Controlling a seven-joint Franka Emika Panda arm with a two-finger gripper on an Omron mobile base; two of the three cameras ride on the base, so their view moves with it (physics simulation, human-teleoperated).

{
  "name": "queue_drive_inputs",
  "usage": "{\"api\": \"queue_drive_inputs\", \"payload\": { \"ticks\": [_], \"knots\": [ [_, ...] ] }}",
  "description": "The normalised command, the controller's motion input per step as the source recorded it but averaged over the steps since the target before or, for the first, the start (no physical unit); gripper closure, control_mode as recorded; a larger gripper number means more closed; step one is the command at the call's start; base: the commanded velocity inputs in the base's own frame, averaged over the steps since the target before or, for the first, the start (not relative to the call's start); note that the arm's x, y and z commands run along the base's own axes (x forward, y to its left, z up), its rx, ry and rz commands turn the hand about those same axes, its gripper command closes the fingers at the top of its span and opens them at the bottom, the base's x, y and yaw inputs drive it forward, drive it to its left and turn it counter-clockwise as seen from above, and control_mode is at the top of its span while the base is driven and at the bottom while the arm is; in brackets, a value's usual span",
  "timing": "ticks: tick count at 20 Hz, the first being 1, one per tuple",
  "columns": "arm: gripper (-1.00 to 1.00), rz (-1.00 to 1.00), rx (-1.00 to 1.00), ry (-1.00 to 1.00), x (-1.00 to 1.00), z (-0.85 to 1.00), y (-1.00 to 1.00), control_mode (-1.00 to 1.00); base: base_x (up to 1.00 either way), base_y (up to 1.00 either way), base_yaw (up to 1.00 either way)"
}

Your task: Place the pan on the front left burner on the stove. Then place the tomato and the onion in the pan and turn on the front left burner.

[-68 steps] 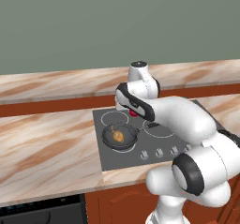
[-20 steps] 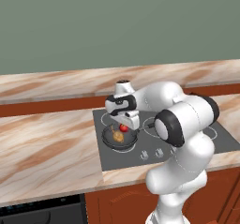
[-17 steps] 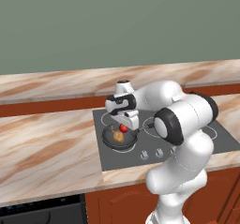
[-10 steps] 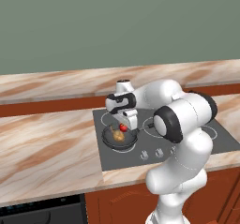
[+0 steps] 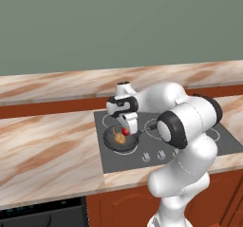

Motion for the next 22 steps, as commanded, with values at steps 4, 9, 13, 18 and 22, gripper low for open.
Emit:
{"api": "queue_drive_inputs", "payload": {
  "ticks": [4,9,13,18,22],
  "knots": [
    [-1.00,-0.11,-0.02,0.00,-0.29,0.21,0.00,-1.00,0.00,0.00,0.00],
    [-1.00,-0.10,0.00,-0.02,-0.12,0.41,0.00,-1.00,0.00,0.00,0.00],
    [-1.00,-0.07,0.00,-0.04,-0.17,0.75,-0.07,-1.00,0.00,0.00,0.00],
    [-1.00,0.01,0.00,0.00,-0.21,0.35,-0.18,-1.00,0.00,0.00,0.00],
    [-1.00,0.16,0.00,0.00,-0.25,0.02,-0.20,-1.00,0.00,0.00,0.00]
  ]
}}
